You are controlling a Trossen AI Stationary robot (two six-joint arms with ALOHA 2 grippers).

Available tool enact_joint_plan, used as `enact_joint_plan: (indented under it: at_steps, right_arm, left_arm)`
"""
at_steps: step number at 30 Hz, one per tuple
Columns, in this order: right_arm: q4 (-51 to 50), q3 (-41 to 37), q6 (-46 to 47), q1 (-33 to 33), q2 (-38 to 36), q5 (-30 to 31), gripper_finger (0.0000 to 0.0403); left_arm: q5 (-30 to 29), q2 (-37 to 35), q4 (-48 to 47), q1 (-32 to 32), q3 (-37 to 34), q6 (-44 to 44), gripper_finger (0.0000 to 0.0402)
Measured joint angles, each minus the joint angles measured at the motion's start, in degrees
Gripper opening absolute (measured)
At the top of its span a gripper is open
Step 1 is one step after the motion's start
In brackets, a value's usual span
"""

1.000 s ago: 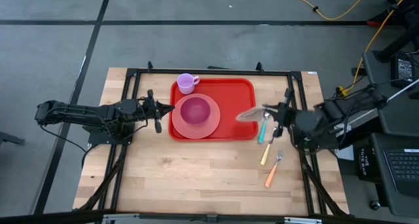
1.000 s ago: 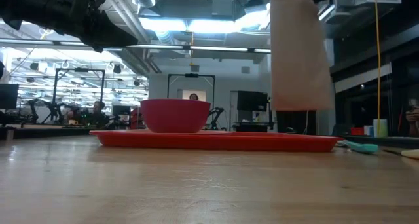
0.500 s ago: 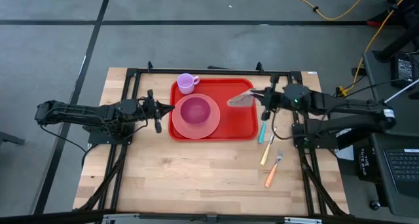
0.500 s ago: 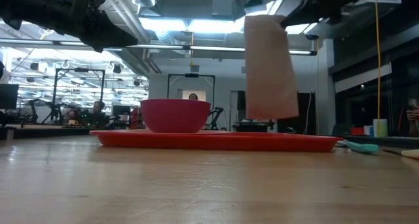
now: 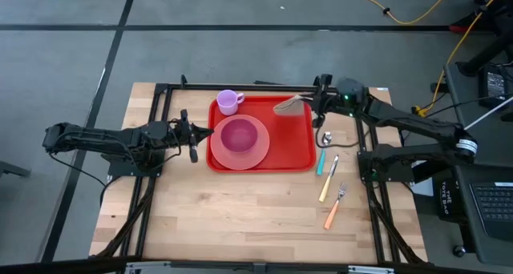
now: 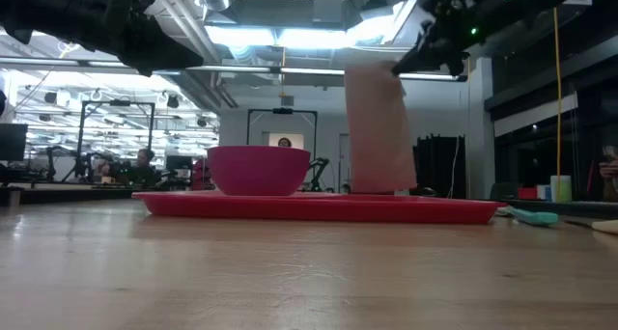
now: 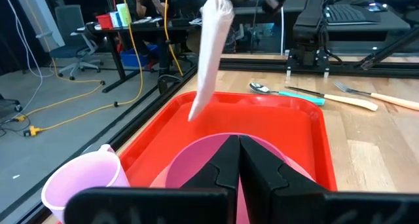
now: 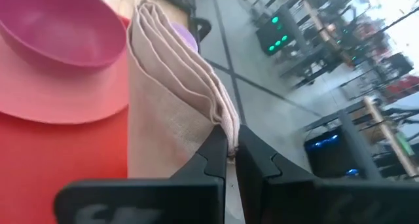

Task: Set up tray
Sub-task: Put the brown napkin to the right side of the pink plate on the red tray

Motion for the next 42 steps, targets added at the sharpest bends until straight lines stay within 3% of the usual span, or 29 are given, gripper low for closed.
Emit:
enact_joint_plan:
  at_steps: [9, 17, 26, 42]
  right_arm:
    - [5.5, 0.0, -8.3, -7.9, 4.4, -6.6, 0.0016]
    - [4.8, 0.0, -8.5, -11.9, 7.0, -13.9, 0.0016]
    - [2.6, 0.0, -5.7, -11.9, 15.1, -16.9, 0.0016]
    - [-7.4, 0.0, -2.6, -7.7, 15.5, -16.9, 0.0016]
  left_arm:
    - [0.0, 0.0, 0.0, 0.0, 0.0, 1.1, 0.0004]
    - [0.0, 0.0, 0.0, 0.0, 0.0, -1.1, 0.0008]
    - [0.0, 0.0, 0.0, 0.0, 0.0, -1.1, 0.0004]
    - [0.0, 0.0, 0.0, 0.0, 0.0, -1.1, 0.0008]
